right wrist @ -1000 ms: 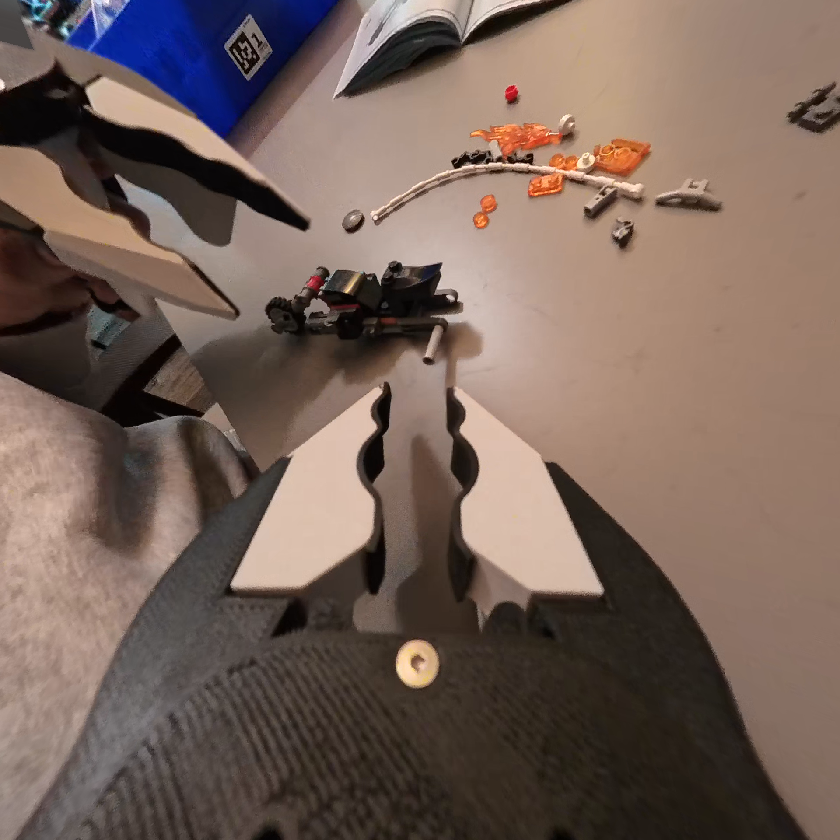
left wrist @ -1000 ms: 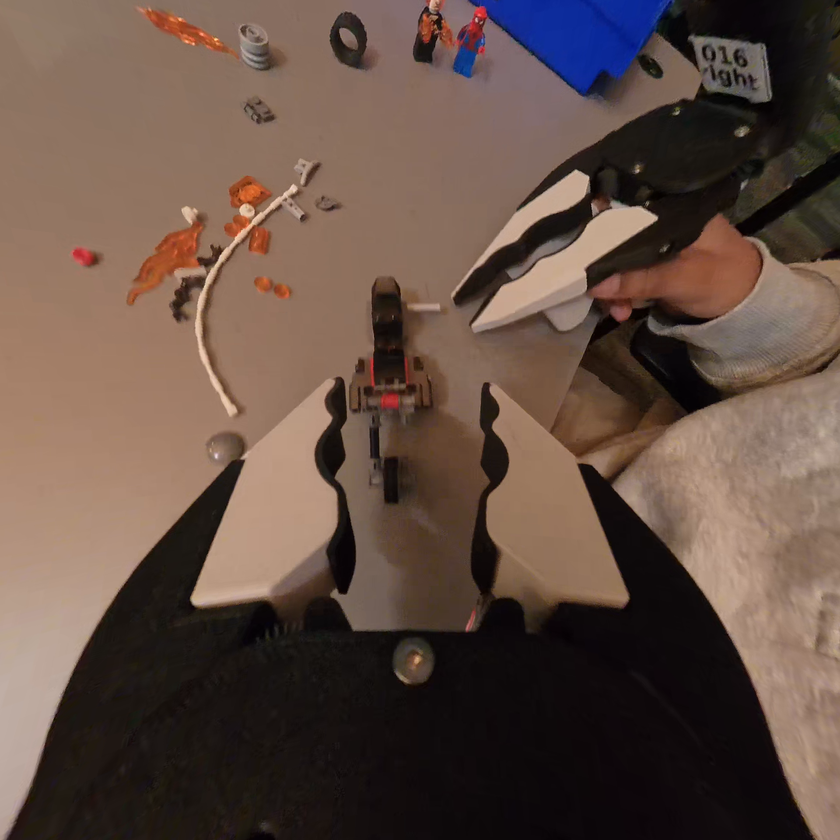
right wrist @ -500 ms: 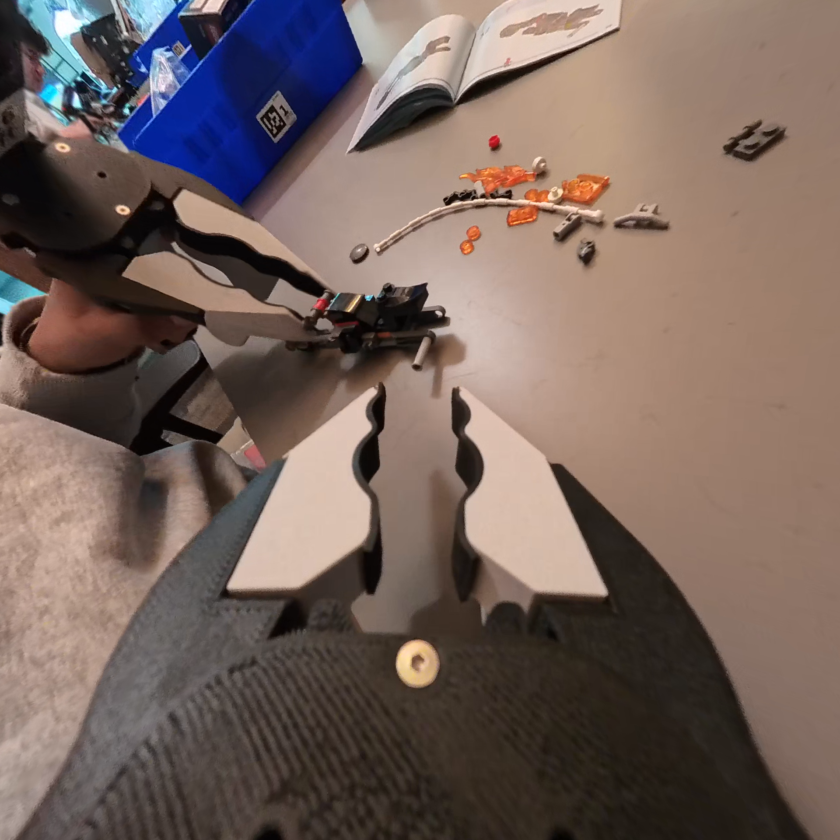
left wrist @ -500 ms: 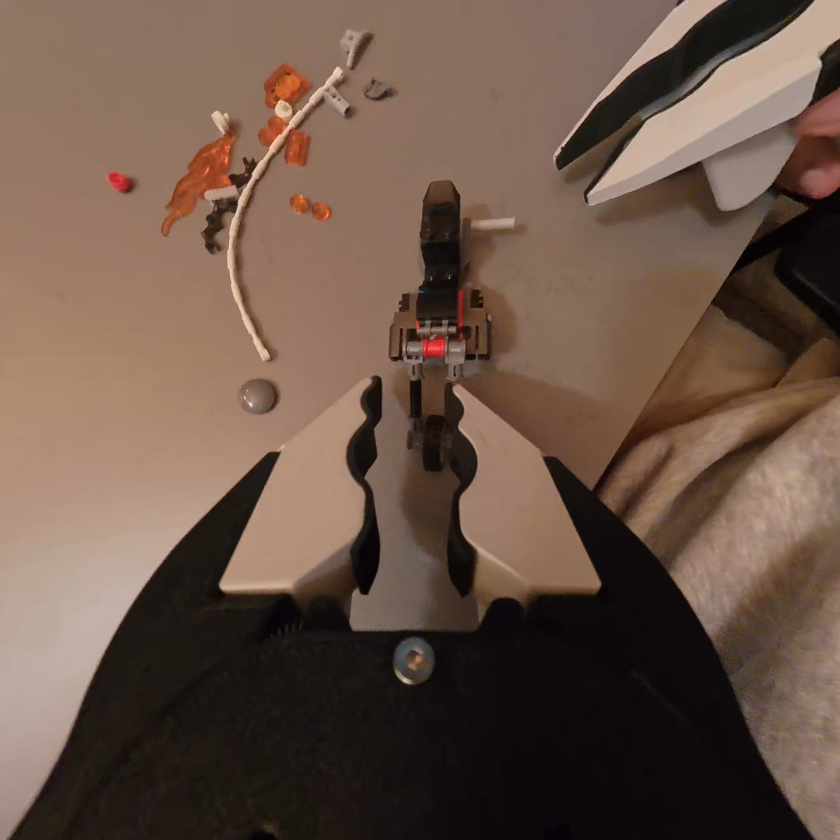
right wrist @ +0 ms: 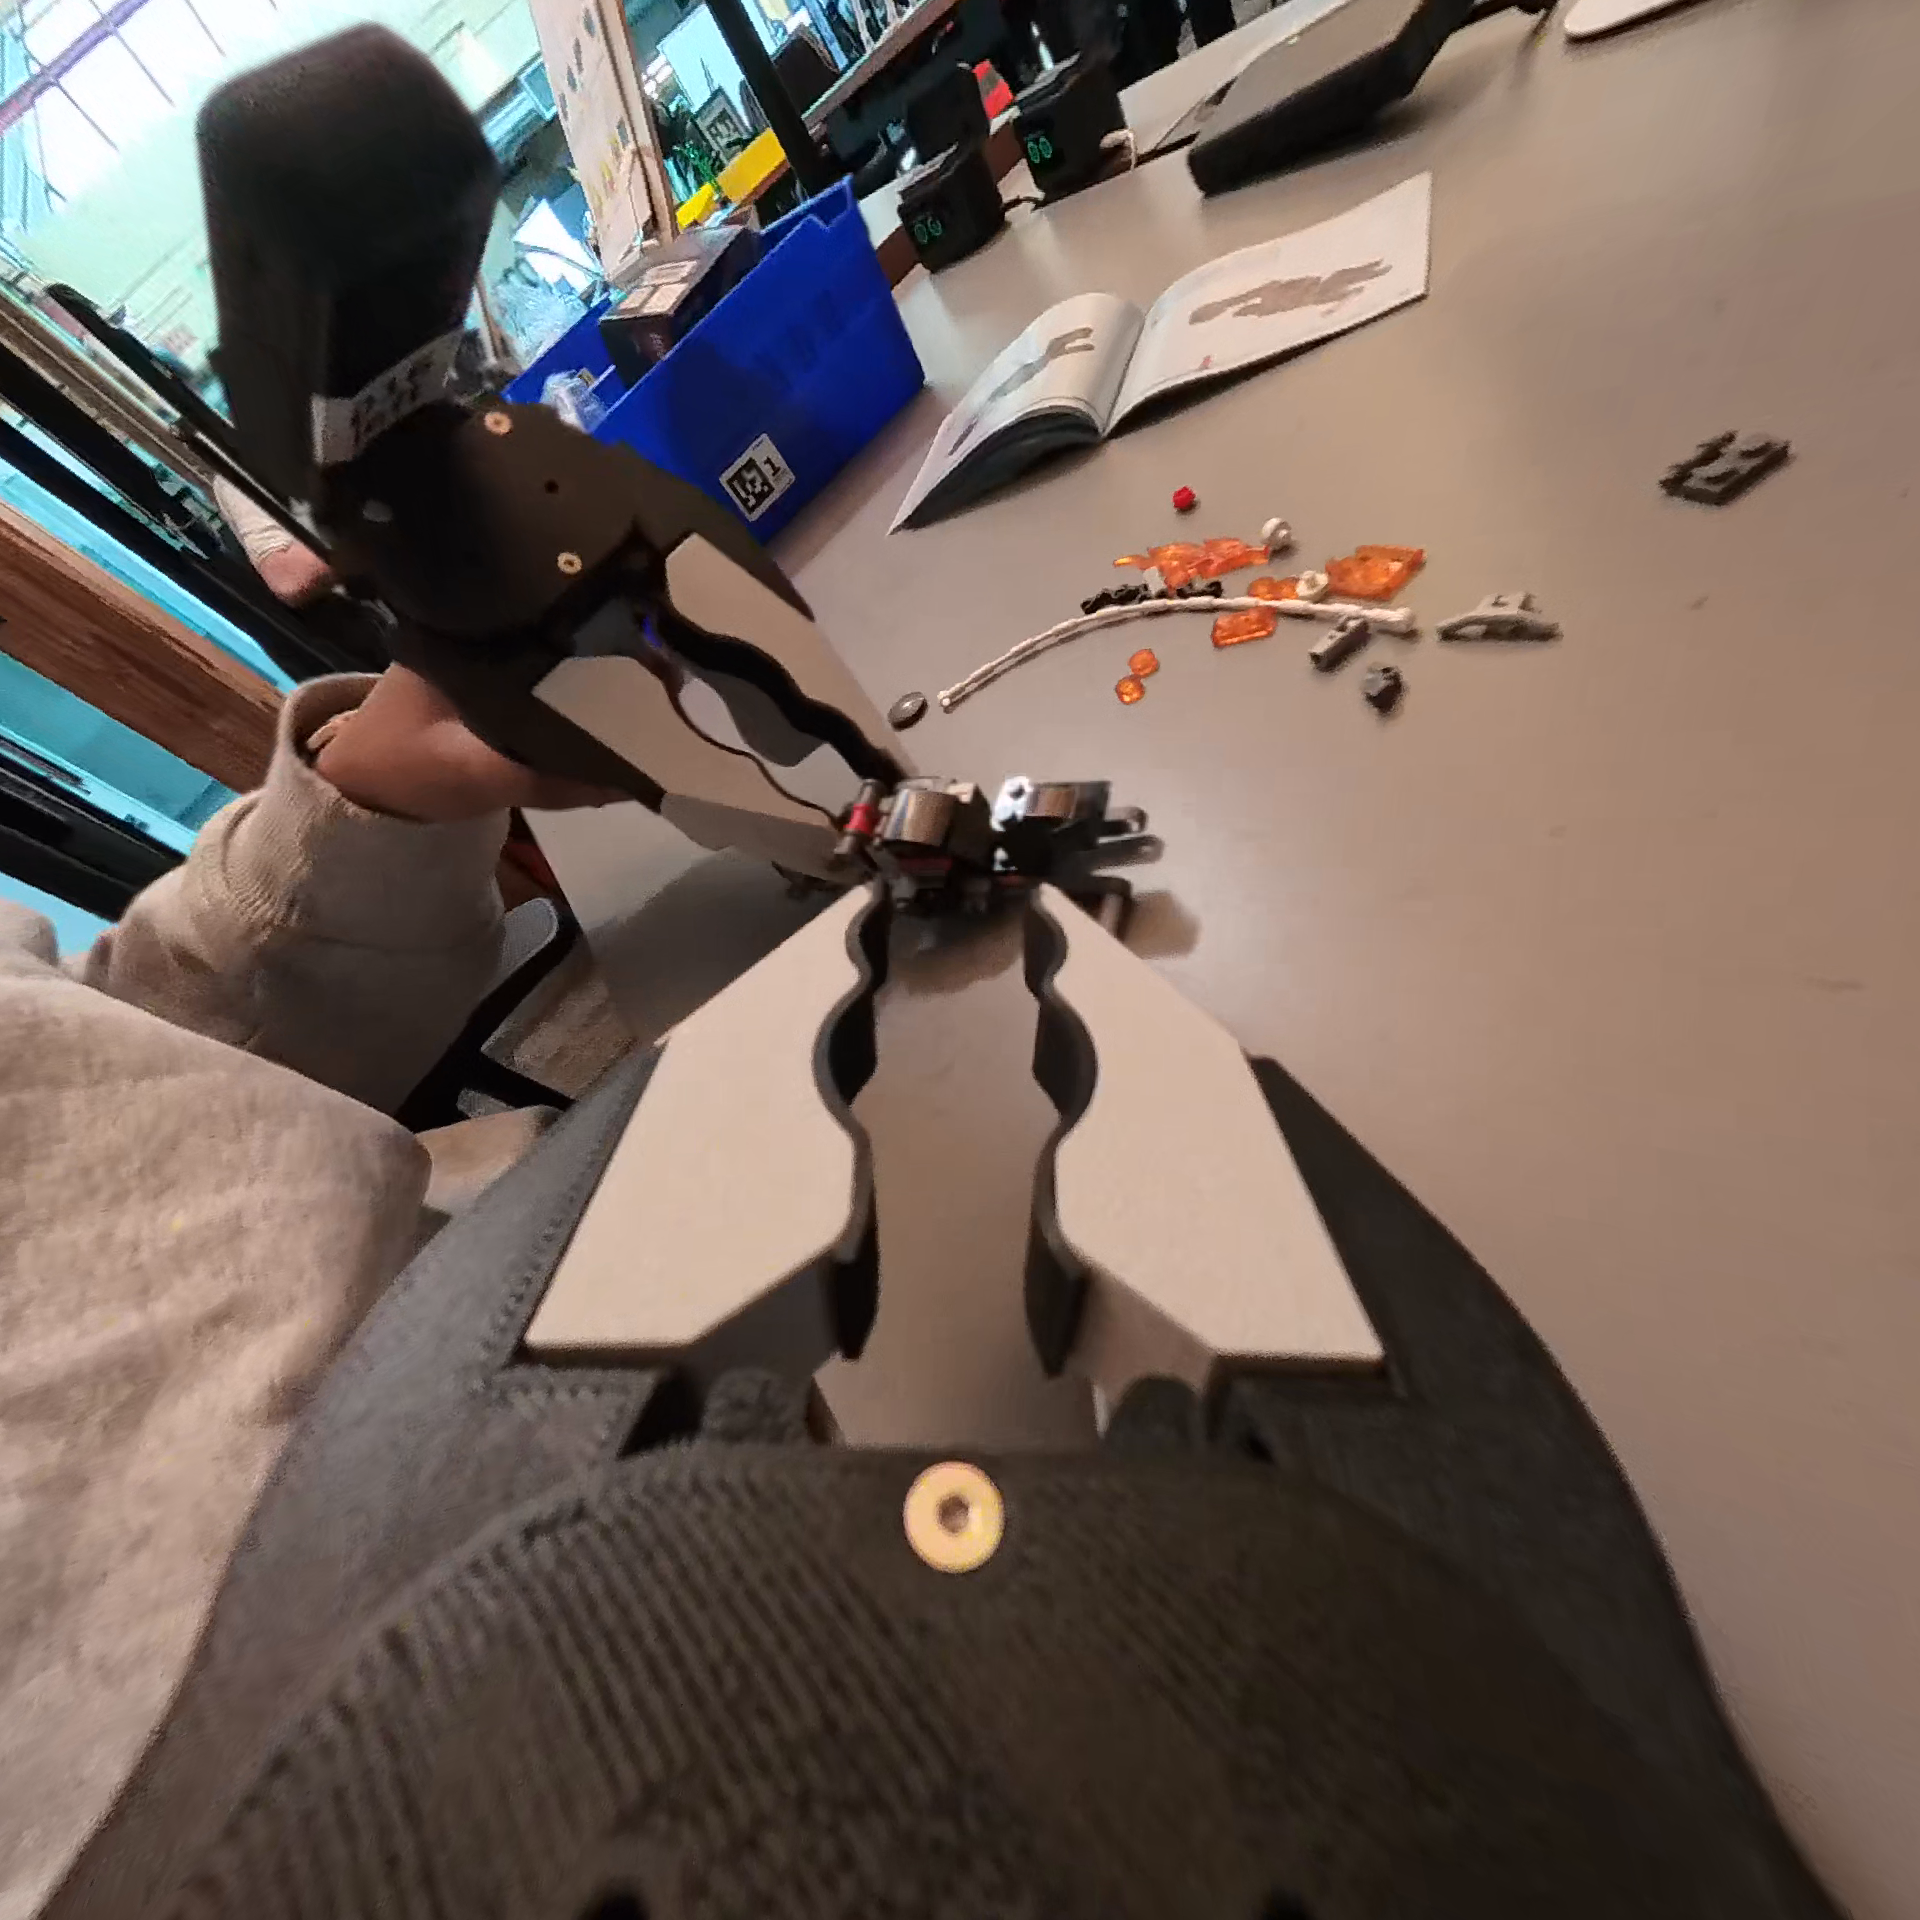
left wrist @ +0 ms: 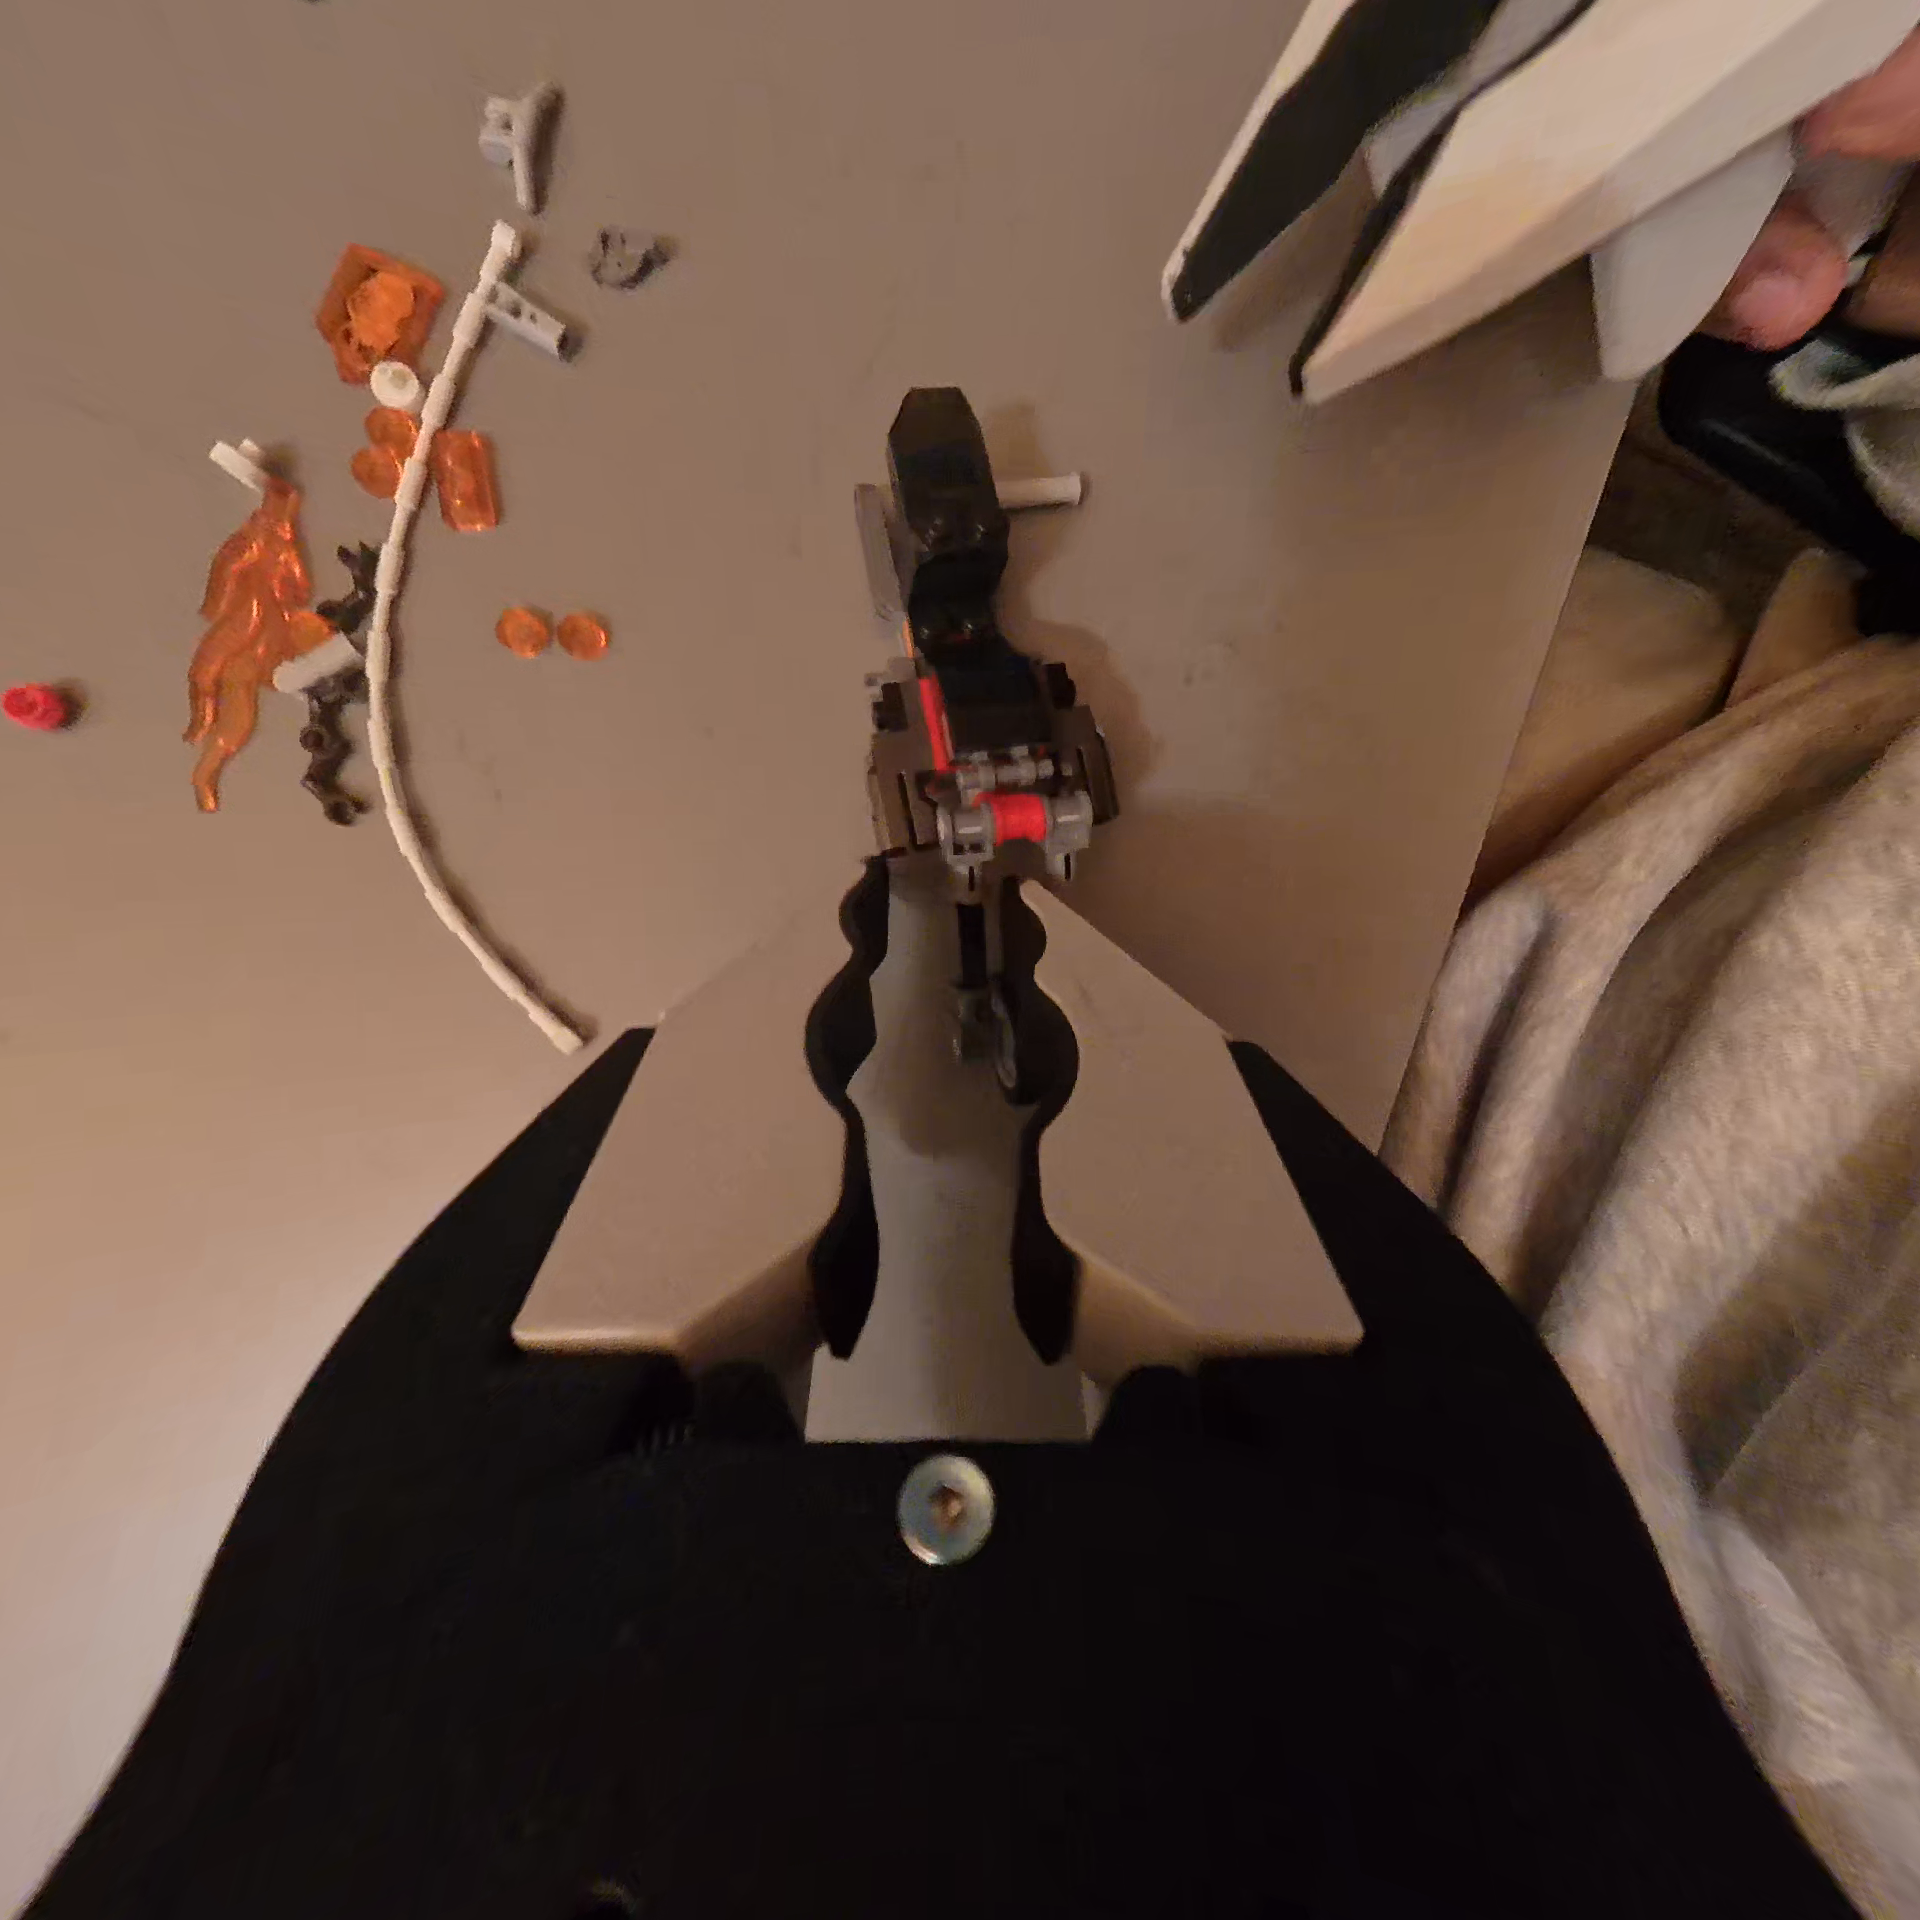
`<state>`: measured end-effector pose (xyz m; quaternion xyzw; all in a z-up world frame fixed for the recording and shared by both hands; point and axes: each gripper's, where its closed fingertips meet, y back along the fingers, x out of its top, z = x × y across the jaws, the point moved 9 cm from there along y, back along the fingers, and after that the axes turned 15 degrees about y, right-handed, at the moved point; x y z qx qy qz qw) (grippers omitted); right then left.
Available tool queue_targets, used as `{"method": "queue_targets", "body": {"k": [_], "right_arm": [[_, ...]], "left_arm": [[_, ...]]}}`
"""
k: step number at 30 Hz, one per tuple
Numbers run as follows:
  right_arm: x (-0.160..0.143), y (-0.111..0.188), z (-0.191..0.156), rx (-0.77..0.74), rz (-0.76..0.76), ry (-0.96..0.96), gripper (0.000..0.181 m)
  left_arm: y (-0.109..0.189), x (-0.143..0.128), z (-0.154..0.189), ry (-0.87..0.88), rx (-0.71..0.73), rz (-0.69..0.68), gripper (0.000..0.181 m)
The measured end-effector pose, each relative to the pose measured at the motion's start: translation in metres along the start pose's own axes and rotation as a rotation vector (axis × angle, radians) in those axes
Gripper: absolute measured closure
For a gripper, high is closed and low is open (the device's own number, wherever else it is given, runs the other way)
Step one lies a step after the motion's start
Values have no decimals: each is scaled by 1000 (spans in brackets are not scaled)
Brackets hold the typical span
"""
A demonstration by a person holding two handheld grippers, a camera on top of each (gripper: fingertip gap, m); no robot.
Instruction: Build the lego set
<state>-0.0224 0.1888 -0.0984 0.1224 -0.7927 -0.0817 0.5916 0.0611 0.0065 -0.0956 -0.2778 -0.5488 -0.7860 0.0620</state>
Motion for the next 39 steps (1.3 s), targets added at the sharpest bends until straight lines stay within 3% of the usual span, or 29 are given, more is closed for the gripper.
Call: {"method": "queue_targets", "body": {"k": [4,8,11,17,20,25,30,36,39], "right_arm": [[1,0,-4,-16,19,36,158],[3,6,1,-15,72,-24,149],[11,13,8,-23,141,-53,145],[65,25,15,-189,223,185,144],[100,18,20,-258,278,339,143],[128,-23,59,-303,256,437,138],[102,-52,84,-242,246,381,148],[96,-41,90,-260,257,373,145],[97,-39,89,-246,291,345,146]], "left_arm": [[16,5,-9,10,-8,48,157],[54,3,-38,65,82,134,156],[91,9,-55,128,62,274,155],[135,44,-57,137,-58,643,155],[125,65,-64,143,-133,723,149],[78,77,-102,150,-49,733,151],[61,50,-124,183,-100,757,151],[73,45,-133,242,-173,826,146],[72,44,-136,238,-96,816,146]]}}
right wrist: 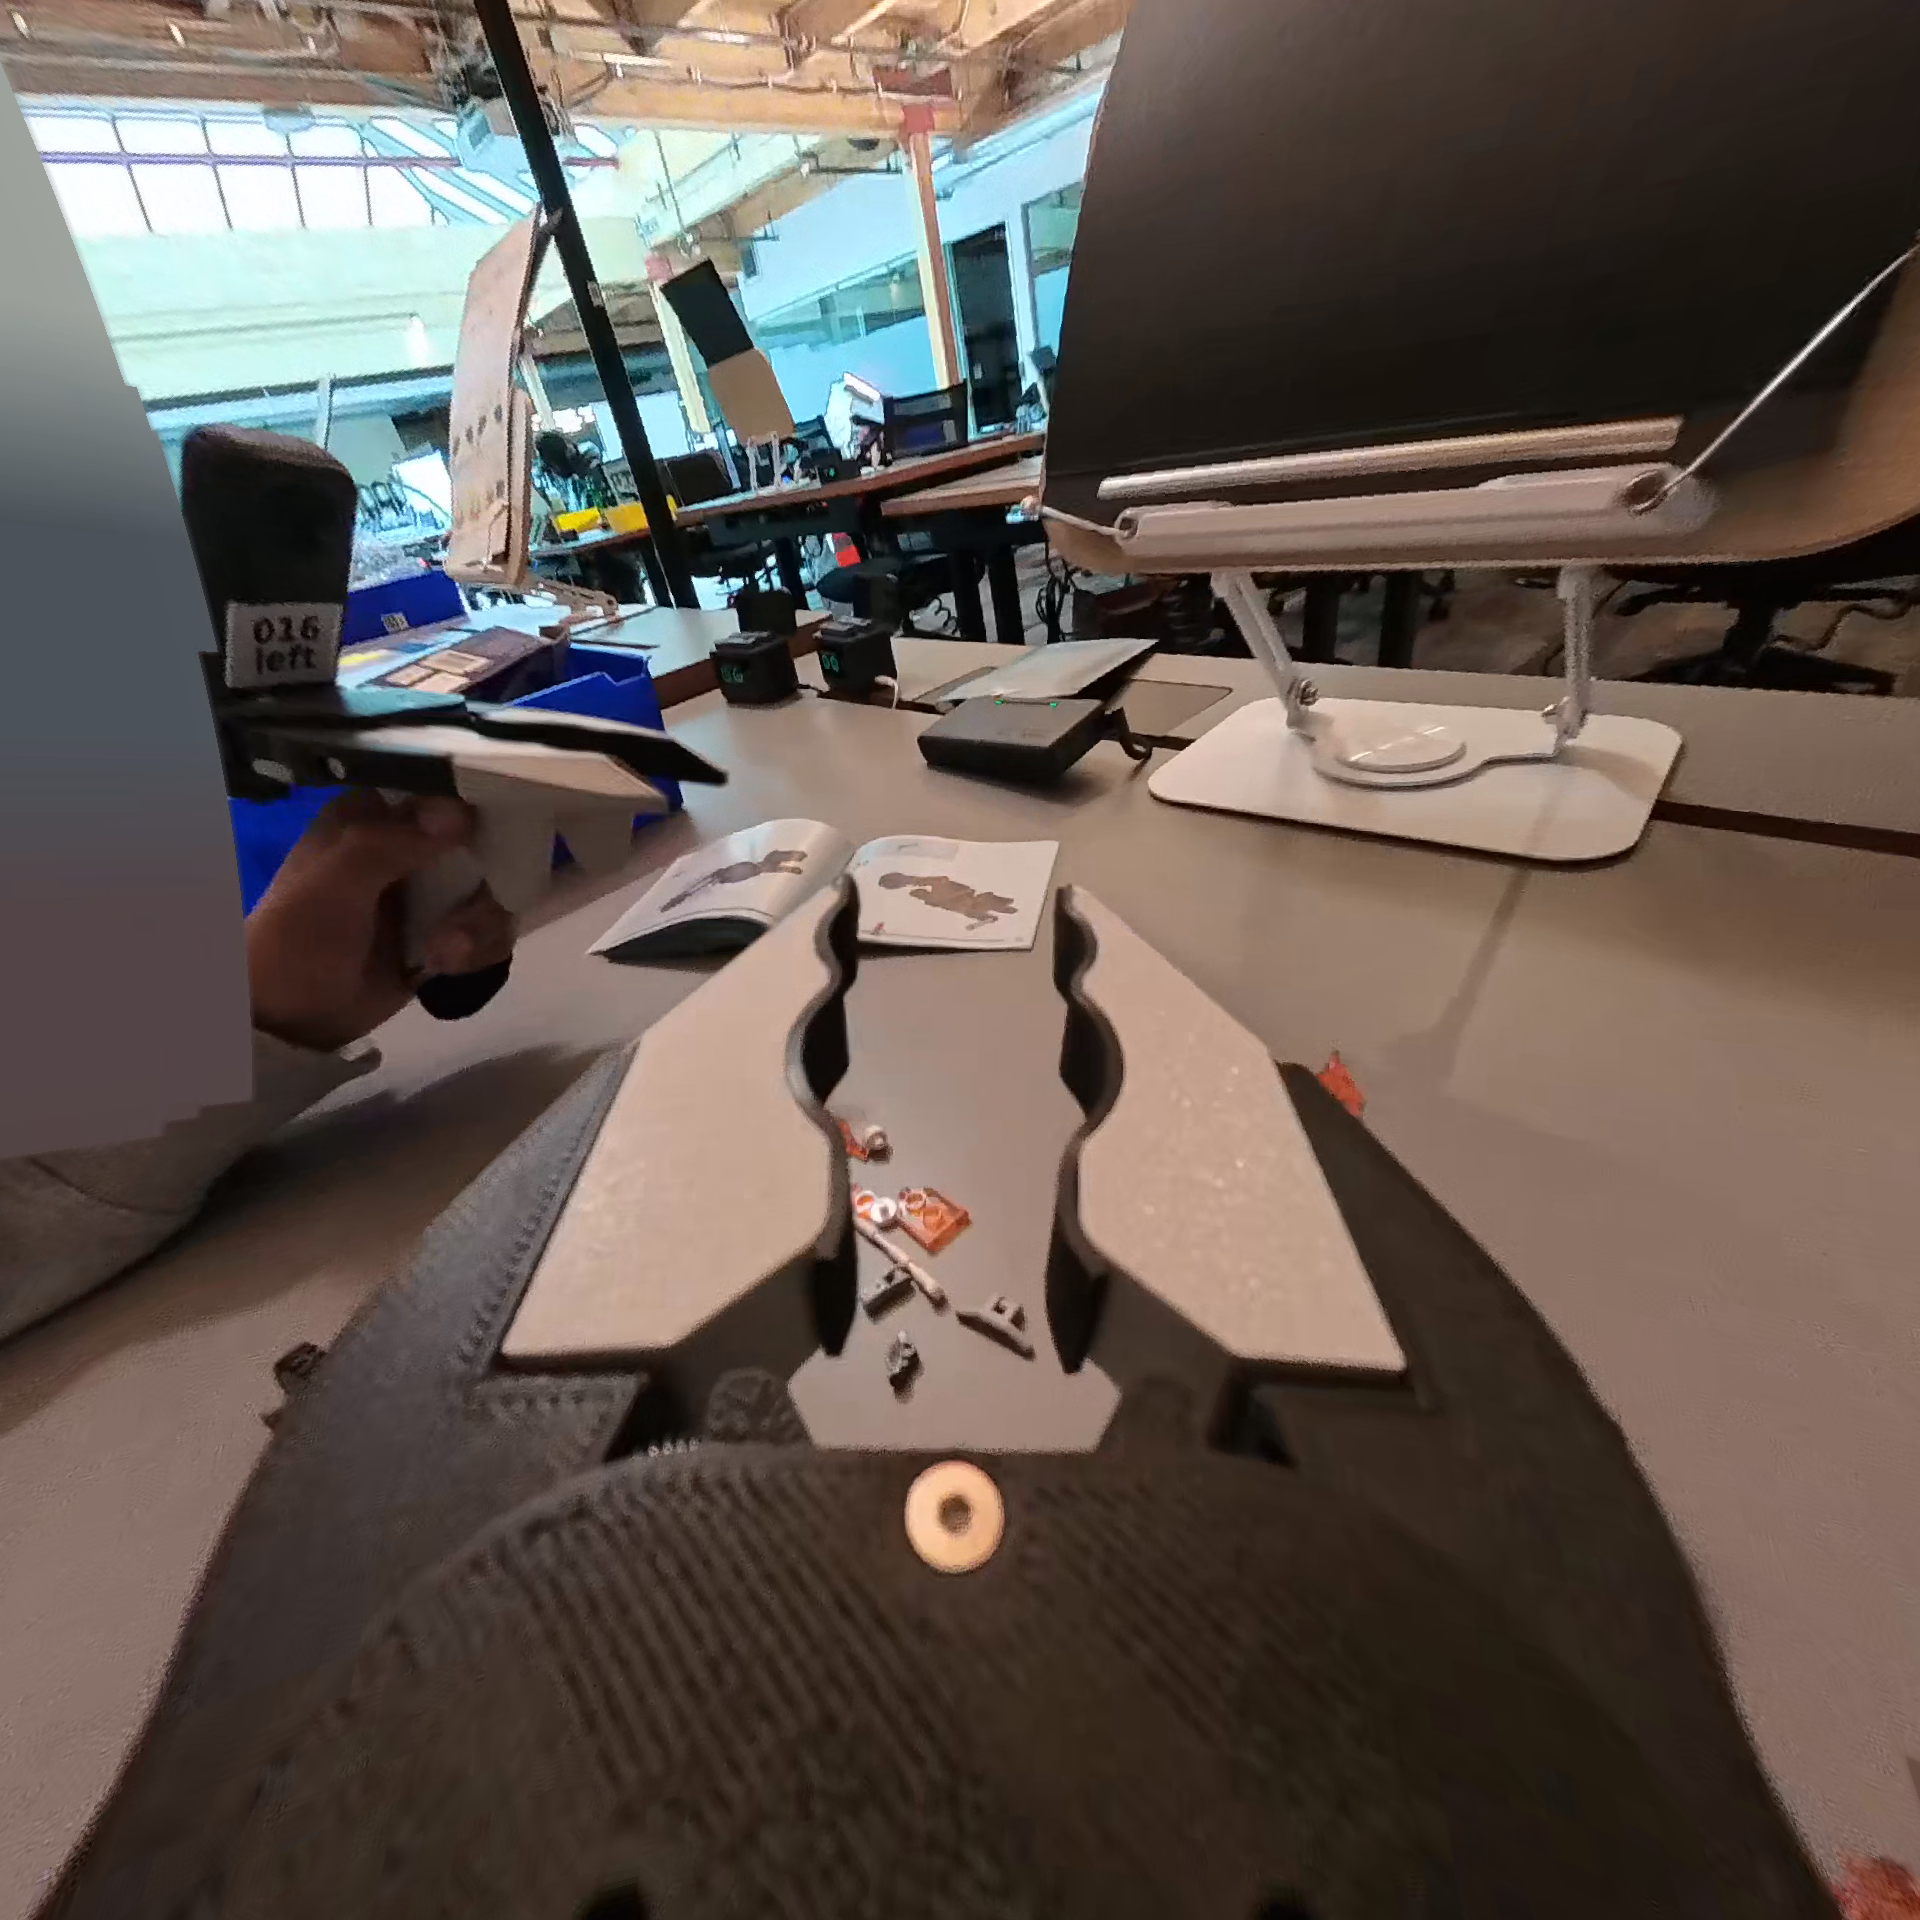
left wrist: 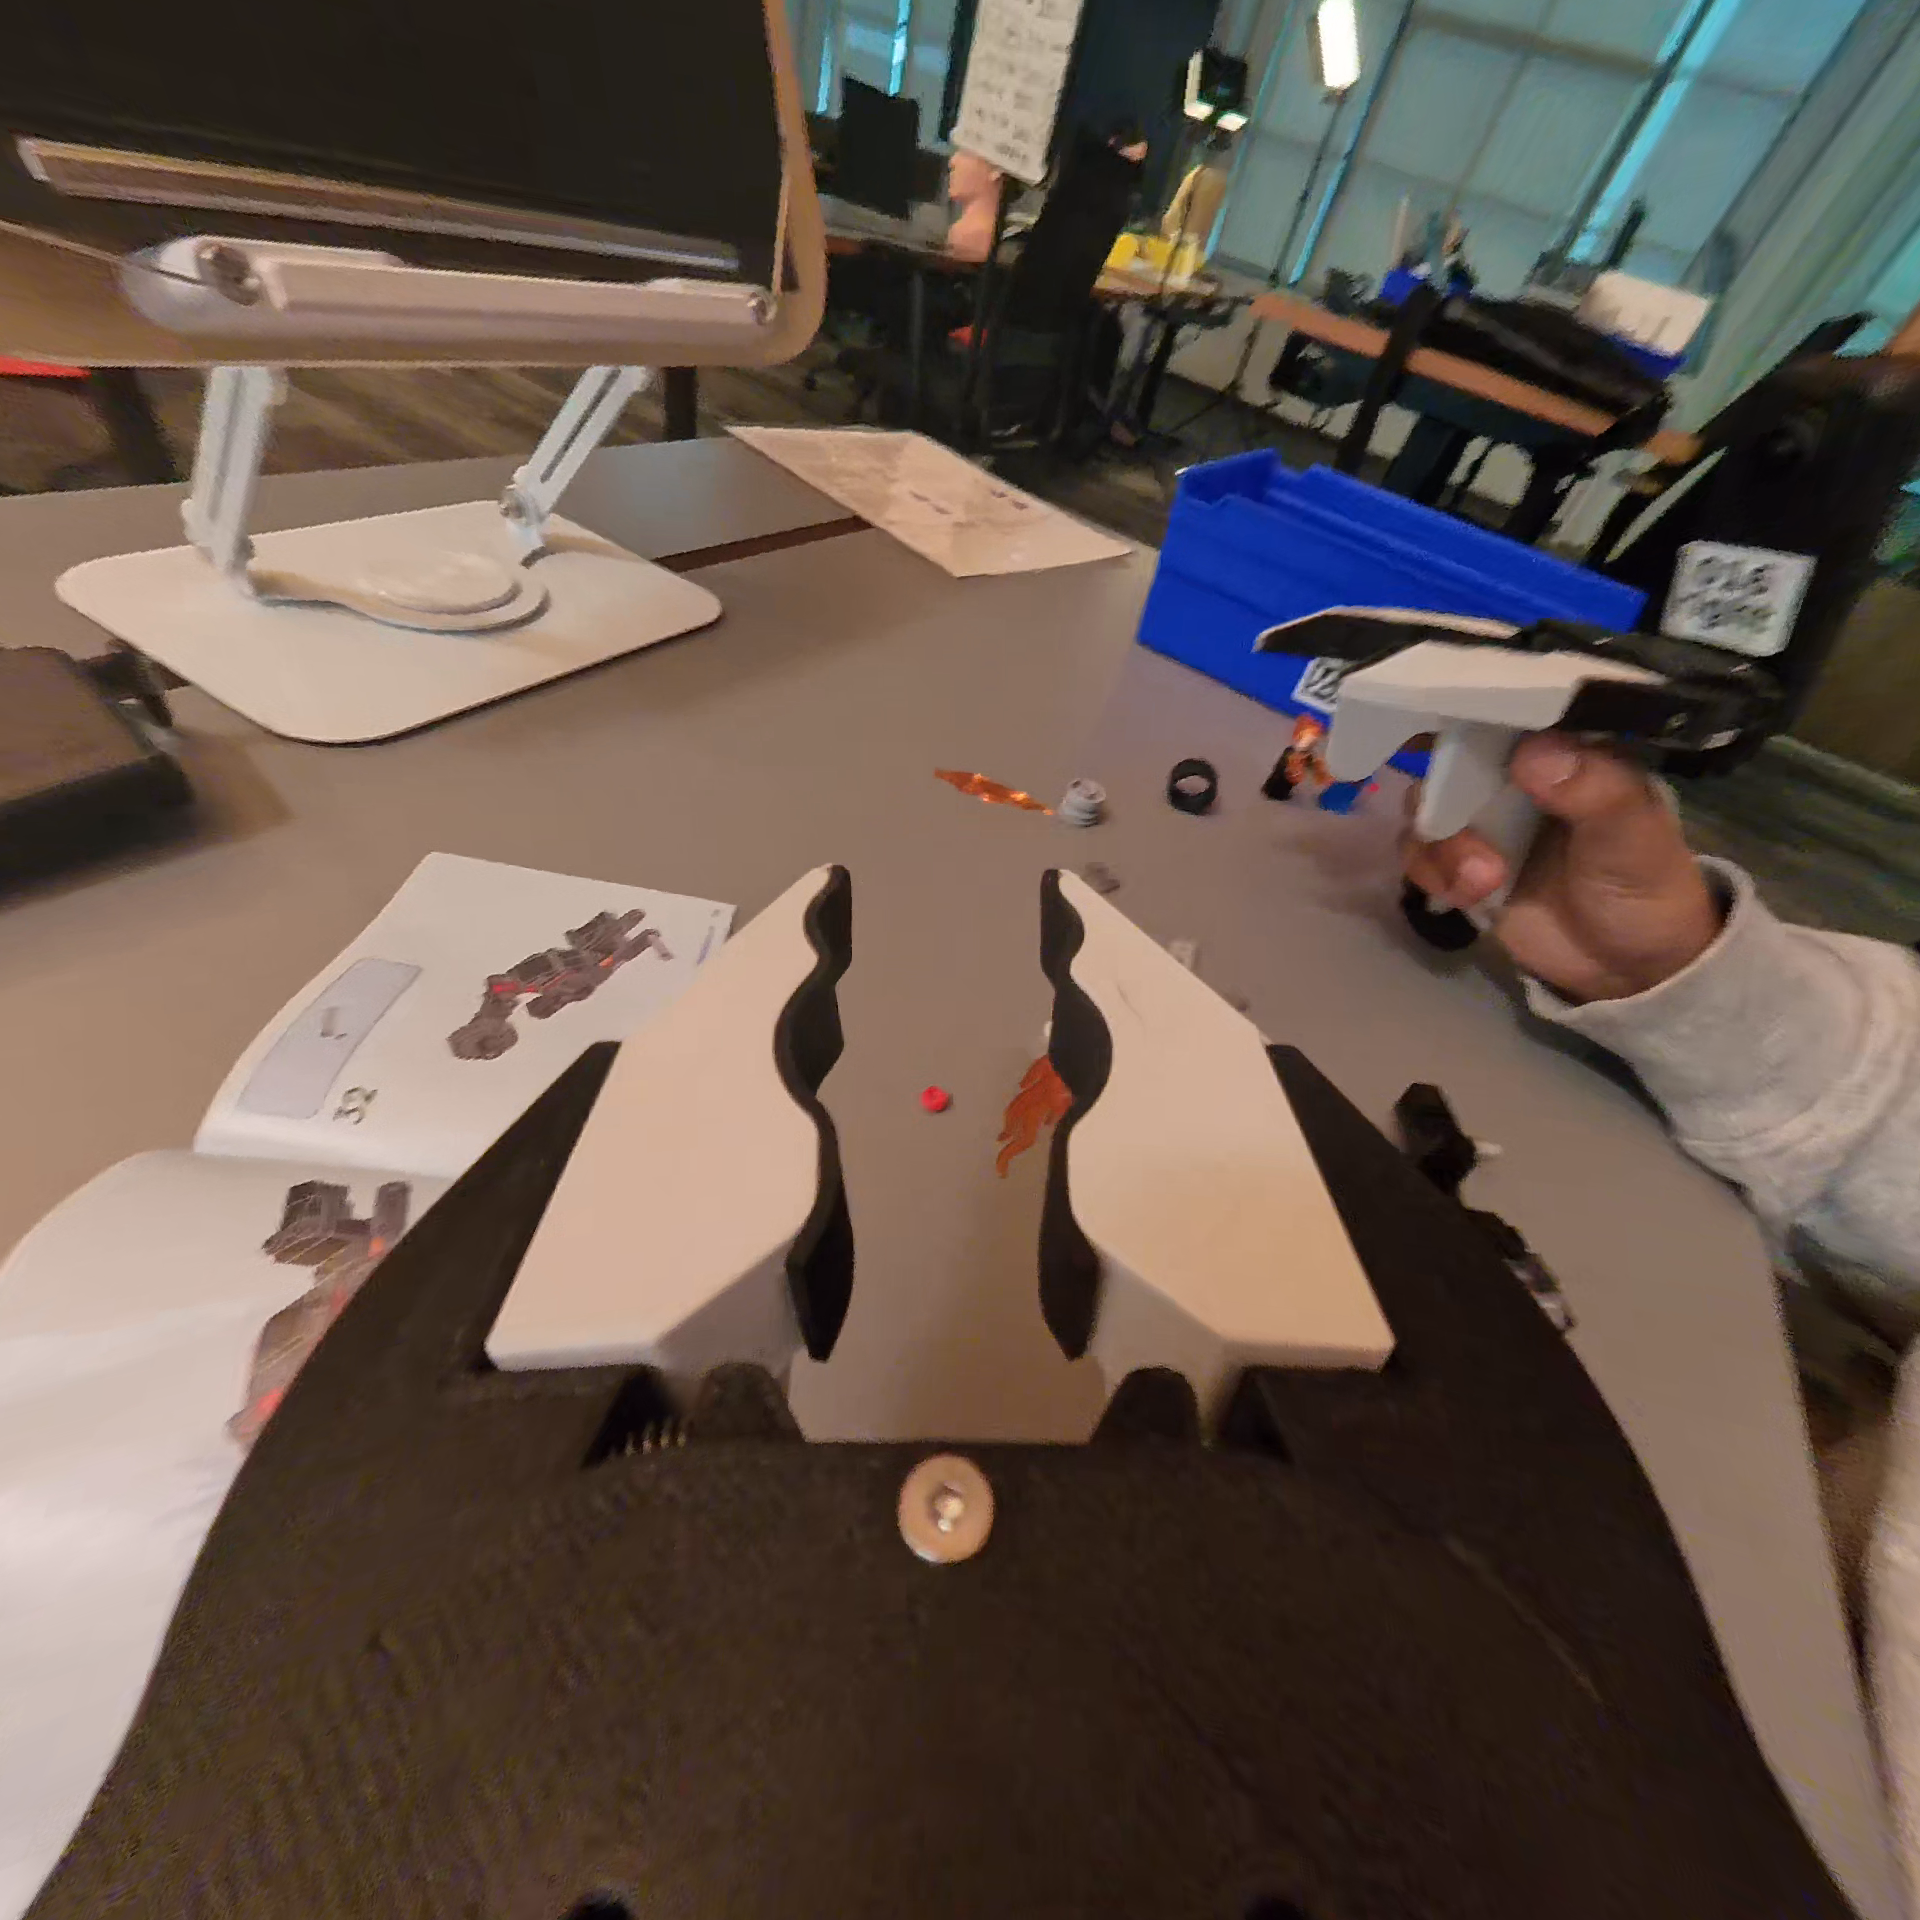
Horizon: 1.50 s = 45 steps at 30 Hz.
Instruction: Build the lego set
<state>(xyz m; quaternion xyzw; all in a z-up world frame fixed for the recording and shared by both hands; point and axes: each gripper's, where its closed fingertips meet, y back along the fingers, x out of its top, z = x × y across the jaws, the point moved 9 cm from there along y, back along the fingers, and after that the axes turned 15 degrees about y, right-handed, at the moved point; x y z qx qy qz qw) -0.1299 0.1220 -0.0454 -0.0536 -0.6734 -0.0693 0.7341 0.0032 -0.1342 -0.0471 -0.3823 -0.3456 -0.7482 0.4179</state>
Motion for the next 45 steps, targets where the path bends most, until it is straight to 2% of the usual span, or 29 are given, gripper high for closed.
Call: {"method": "queue_targets", "body": {"k": [2,7,9,12,16,20,29,35,38,41,43,45], "right_arm": [[7,8,2,-47,52,23,152],[32,75,15,-464,459,192,170],[29,87,25,-522,442,189,165],[25,93,35,-530,379,161,157],[22,102,42,-560,389,135,156],[19,95,43,-499,375,81,151],[18,75,39,-413,278,117,154],[15,68,34,-377,242,104,155],[13,64,30,-366,225,108,155],[11,57,24,-336,198,99,155],[10,54,21,-324,190,104,155],[11,52,19,-320,183,120,156]], "left_arm": [[-2,-2,-3,-24,74,-22,146],[-9,-9,-4,-76,152,-90,147],[-7,-8,-3,-90,167,-79,148],[3,0,-2,-74,152,18,143],[15,7,-5,-25,120,125,139],[8,3,4,-9,-4,90,136],[-14,-13,2,-23,0,-13,137],[-2,-5,-7,46,112,53,133],[-1,-6,-18,49,271,67,128],[-7,-14,-34,36,459,-7,124],[-15,-17,-40,60,508,-53,122],[-31,-11,-43,117,503,-76,98]]}}
